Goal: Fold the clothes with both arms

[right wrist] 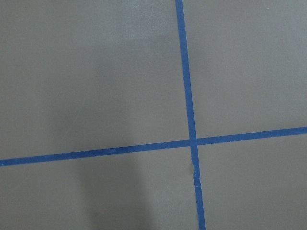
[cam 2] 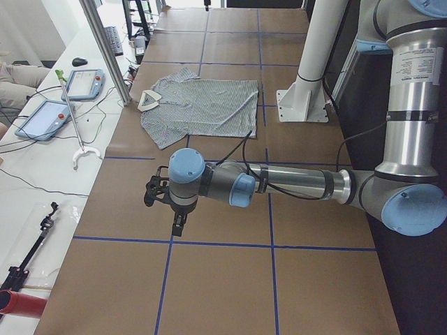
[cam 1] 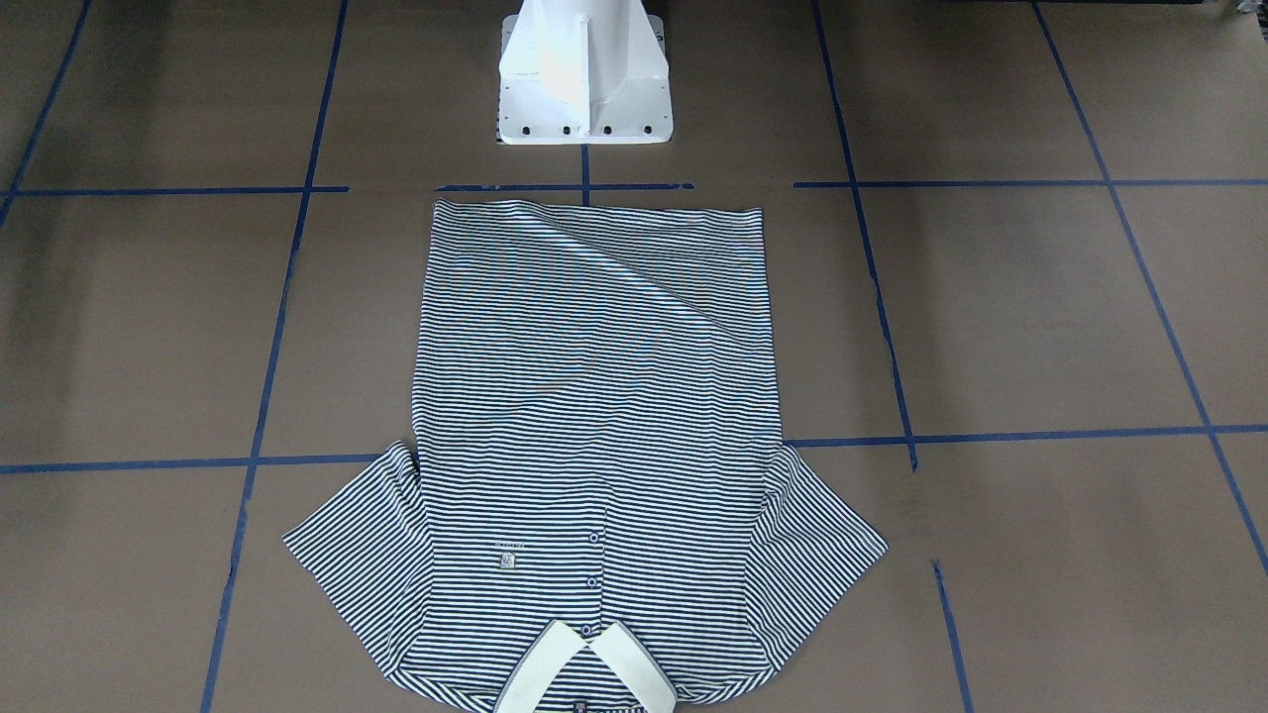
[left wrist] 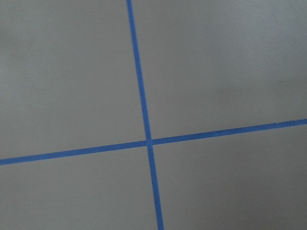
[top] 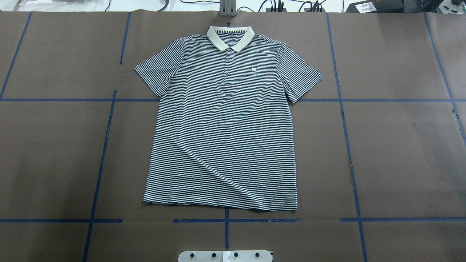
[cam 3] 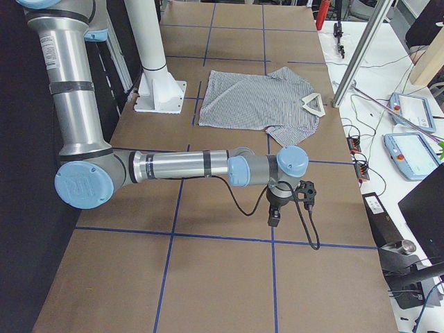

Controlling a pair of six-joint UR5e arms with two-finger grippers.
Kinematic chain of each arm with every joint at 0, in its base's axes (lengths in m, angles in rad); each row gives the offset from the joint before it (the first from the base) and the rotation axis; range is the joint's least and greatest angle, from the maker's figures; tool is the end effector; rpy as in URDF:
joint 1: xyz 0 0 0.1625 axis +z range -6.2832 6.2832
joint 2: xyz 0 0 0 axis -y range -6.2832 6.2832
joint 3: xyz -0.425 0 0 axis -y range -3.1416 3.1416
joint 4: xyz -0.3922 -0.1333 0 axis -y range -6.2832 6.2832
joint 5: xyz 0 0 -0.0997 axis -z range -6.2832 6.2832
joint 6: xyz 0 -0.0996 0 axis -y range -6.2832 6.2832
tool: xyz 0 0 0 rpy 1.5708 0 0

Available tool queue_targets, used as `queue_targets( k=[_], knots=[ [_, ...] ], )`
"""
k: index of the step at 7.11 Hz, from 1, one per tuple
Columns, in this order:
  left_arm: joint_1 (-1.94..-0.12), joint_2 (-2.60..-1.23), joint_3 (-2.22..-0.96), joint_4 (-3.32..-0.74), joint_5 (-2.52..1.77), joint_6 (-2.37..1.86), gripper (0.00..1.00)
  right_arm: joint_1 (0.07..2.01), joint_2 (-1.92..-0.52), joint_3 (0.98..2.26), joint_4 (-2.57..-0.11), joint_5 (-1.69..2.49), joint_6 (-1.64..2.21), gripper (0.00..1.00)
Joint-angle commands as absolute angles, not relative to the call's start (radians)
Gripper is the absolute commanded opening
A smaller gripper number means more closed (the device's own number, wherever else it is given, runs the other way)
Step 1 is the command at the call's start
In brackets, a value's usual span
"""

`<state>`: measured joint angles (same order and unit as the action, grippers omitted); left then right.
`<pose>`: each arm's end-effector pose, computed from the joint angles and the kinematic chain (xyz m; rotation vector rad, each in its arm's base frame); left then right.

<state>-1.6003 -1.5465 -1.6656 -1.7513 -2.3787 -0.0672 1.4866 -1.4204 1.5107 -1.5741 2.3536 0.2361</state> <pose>-0.0759 -0.4925 0.6016 0.2219 0.8075 0.0104 0.0158 -0.5631 0.6090 -0.0433 -0.7858 0.1099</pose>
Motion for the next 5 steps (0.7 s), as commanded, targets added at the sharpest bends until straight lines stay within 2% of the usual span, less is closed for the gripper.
queue_targets(
  k=[1, 3, 5],
  knots=[
    [-1.605, -1.539, -1.69, -1.761, -2.388, -0.066, 1.0, 1.486, -1.422, 1.514, -1.571, 2.361, 0.238, 1.0],
    [-1.601, -1.539, -1.703, -1.767, -2.387, -0.069, 1.0, 1.445, -1.42, 1.537, -1.522, 2.391, 0.242, 1.0],
    [-1.6, -1.494, -1.736, -1.773, -2.391, -0.069, 1.0, 1.25, -1.427, 1.54, -1.317, 2.398, 0.261, 1.0]
  ],
)
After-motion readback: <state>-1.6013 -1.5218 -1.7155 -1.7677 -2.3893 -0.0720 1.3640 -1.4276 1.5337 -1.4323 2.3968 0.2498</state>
